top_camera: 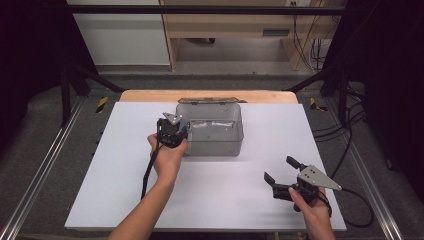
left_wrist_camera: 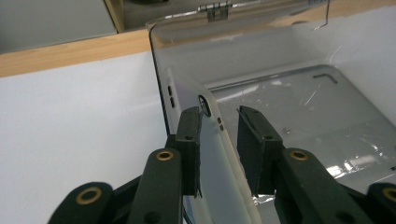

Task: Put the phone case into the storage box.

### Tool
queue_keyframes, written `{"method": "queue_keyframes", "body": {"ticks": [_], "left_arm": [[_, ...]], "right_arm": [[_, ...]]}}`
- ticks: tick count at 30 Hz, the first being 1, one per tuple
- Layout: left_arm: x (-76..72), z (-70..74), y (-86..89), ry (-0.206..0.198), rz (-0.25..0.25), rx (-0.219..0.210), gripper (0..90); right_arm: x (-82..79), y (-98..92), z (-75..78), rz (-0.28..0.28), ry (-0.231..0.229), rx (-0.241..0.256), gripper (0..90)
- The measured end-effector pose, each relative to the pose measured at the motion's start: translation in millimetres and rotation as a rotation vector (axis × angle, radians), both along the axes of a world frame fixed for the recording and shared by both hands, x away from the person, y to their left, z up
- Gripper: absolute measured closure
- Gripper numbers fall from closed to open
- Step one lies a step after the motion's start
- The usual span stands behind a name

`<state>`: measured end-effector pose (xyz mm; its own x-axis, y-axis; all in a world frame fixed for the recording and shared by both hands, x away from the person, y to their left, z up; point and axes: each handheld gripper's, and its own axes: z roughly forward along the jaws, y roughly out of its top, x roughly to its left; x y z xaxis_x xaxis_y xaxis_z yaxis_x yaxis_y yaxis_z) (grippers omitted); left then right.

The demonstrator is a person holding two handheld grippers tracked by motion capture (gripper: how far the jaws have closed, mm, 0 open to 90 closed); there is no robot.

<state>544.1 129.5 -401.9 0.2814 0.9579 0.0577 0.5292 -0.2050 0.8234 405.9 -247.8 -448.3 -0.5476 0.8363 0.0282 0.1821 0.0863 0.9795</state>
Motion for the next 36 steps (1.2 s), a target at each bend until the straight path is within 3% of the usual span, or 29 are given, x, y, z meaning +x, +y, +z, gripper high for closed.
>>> {"method": "queue_keyframes", "body": {"ticks": [3,10,22,36], "left_arm": [[-2.0,4.3,-0.4,-0.034,-0.020,0.005,68.3],[-2.7,7.2,2.7,-0.058,-0.033,-0.012,63.2],[-4.4,9.8,6.7,-0.143,-0.071,-0.022,38.0],[-3.3,12.0,8.8,-0.184,-0.097,-0.116,10.7]], "right_arm": [[0.1,0.1,-0.1,0.000,-0.001,-0.002,4.0],[0.0,0.1,0.0,-0.001,0.001,0.001,4.0],[0.1,-0.2,0.1,0.000,0.002,0.001,3.9],[-0.3,-0.6,0.3,-0.003,0.002,0.004,3.7]]}}
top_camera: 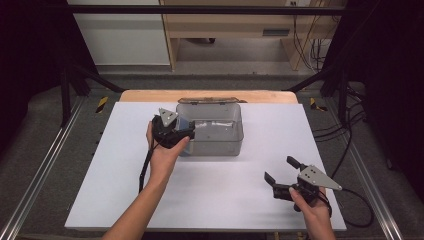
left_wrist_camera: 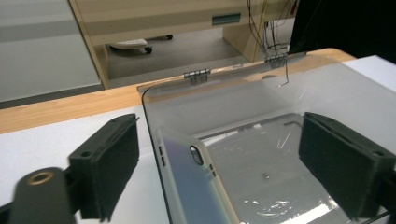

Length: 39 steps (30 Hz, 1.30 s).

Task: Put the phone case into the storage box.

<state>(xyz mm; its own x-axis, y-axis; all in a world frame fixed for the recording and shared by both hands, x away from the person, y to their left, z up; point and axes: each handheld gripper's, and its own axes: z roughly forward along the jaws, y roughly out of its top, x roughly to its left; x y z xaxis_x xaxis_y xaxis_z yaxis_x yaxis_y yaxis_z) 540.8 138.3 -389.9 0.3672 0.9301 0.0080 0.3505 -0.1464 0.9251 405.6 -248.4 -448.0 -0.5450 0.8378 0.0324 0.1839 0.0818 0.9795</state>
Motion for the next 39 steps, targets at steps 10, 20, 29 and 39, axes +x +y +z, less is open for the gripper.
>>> {"method": "queue_keyframes", "body": {"ticks": [10,20,29,39], "left_arm": [[-1.1,3.4,5.4,-0.027,-0.020,-0.038,5.8],[-3.4,8.4,14.8,-0.059,-0.039,-0.060,3.6],[-8.9,14.2,33.7,-0.088,-0.038,-0.075,3.2],[-20.7,15.3,64.7,-0.114,-0.035,-0.108,3.0]], "right_arm": [[0.0,0.4,0.1,0.001,0.001,0.001,3.6],[-0.2,0.4,0.2,-0.001,0.007,0.002,3.4],[-0.4,0.0,0.2,0.000,0.002,0.000,2.8],[-0.9,0.4,-0.8,0.001,0.005,-0.014,2.3]]}}
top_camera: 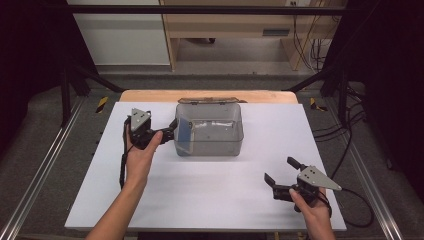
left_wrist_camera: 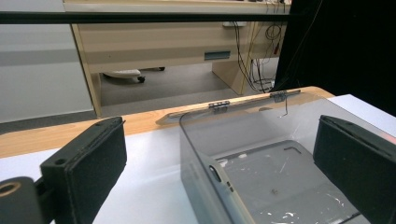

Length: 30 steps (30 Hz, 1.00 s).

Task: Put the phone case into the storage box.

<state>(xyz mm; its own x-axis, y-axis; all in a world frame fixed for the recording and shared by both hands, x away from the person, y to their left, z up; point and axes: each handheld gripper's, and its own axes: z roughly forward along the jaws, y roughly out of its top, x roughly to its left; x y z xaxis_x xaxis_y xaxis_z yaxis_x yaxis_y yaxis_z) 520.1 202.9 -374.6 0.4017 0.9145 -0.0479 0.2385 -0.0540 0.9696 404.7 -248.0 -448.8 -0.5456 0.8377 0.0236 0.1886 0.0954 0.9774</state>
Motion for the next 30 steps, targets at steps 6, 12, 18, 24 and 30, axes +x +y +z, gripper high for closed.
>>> {"method": "queue_keyframes", "body": {"ticks": [6,12,18,24,30], "left_arm": [[-12.6,-5.7,23.2,-0.022,-0.009,0.010,2.9],[-27.5,-14.3,48.4,-0.034,-0.014,0.005,2.8],[-44.9,-25.0,73.1,-0.051,-0.017,0.030,2.8],[-62.4,-40.2,97.4,-0.047,-0.005,0.007,2.5],[-75.9,-49.8,112.2,-0.049,-0.007,0.000,2.5]], "right_arm": [[-0.8,0.1,-1.0,-0.003,-0.003,-0.016,2.5],[-1.0,1.1,-2.3,-0.011,-0.010,-0.035,2.6],[-1.9,1.2,-2.9,-0.024,-0.013,-0.034,2.7],[-1.4,2.4,-3.9,-0.027,-0.024,-0.043,2.8],[-1.5,3.6,-4.8,-0.027,-0.029,-0.048,2.8]]}}
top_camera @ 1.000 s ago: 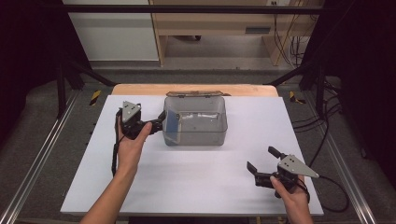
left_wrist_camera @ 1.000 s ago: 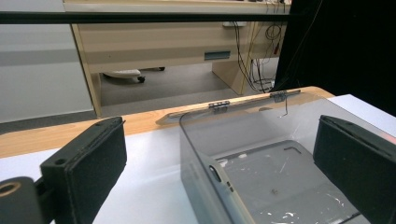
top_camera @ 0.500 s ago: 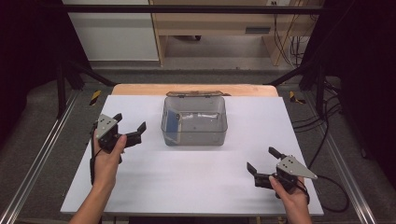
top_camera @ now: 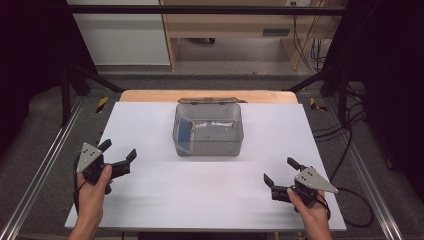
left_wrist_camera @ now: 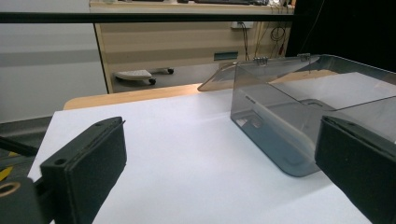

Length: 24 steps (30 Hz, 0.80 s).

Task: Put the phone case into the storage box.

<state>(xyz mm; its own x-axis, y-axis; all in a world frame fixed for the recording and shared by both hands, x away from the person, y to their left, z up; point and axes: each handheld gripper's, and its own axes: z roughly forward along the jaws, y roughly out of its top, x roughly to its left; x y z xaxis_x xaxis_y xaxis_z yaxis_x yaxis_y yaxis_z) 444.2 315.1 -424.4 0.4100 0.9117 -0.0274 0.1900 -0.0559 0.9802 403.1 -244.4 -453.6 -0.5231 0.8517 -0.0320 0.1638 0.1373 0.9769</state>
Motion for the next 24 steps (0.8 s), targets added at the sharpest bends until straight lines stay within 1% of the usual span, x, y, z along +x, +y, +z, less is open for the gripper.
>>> {"method": "queue_keyframes", "body": {"ticks": [4,7,10,13,15,18,24], "left_arm": [[-8.0,-3.0,3.6,-0.009,-0.006,-0.011,2.5],[-12.4,-5.2,3.2,-0.010,-0.014,-0.011,2.4],[-16.3,-7.0,0.0,-0.016,-0.032,0.000,2.3],[-19.4,-8.2,-3.9,-0.020,-0.049,0.000,2.2],[-21.5,-9.1,-6.5,-0.027,-0.060,-0.005,2.2],[-24.5,-9.5,-10.1,-0.043,-0.069,0.003,2.2],[-27.8,-12.5,-15.0,-0.039,-0.095,-0.002,2.2]], "right_arm": [[0.0,-0.5,-0.1,-0.002,-0.002,0.002,2.8],[0.0,-0.9,-0.1,-0.001,-0.002,0.003,2.8],[0.0,-1.0,-0.1,0.000,-0.002,0.004,2.8],[-0.1,-1.2,-0.1,0.000,-0.002,0.004,2.8],[-0.1,-1.3,-0.1,0.000,-0.002,0.006,2.8],[-0.2,-1.5,-0.1,0.000,-0.002,0.007,2.8],[-0.1,-1.9,-0.1,0.000,-0.003,0.009,2.7]]}}
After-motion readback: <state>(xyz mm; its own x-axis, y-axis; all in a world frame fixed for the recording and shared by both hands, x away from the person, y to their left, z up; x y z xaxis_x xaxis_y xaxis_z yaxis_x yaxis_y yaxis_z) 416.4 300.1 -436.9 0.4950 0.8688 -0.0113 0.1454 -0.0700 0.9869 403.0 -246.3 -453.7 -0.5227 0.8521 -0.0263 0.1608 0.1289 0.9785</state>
